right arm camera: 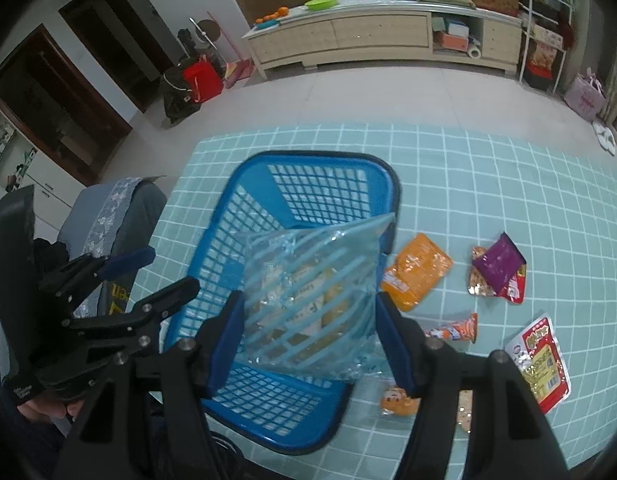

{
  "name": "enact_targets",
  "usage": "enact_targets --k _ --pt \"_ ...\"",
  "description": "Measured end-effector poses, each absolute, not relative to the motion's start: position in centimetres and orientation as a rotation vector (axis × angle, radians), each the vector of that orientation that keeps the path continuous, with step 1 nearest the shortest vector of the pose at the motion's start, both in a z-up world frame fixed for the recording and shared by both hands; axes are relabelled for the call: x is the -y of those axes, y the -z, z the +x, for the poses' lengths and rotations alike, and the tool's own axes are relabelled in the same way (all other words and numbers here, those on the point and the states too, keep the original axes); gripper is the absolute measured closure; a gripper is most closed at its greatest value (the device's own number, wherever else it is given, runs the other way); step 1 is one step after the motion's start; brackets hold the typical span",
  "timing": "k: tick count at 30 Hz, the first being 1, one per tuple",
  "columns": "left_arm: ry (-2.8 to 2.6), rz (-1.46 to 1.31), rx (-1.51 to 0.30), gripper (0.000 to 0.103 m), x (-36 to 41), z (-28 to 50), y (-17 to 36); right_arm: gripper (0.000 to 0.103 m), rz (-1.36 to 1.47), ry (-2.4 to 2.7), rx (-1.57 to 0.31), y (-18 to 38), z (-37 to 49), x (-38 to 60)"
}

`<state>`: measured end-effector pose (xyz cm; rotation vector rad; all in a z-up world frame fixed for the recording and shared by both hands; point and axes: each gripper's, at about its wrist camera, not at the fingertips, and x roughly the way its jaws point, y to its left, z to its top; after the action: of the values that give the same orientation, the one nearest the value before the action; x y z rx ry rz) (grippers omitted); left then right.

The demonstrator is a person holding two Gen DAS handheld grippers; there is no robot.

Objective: Organize snacks
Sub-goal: 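Lower the clear striped bag into the basket and open the right tool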

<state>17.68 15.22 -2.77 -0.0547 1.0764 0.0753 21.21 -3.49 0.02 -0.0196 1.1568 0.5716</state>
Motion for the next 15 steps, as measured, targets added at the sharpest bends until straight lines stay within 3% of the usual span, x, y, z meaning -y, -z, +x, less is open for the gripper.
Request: enact_targets --k 15 --pt "-0.089 -0.068 -1.078 0.038 -20.1 17.3 3.1 0.034 -0.012 -0.538 -1.236 2.8 23.4 -3.5"
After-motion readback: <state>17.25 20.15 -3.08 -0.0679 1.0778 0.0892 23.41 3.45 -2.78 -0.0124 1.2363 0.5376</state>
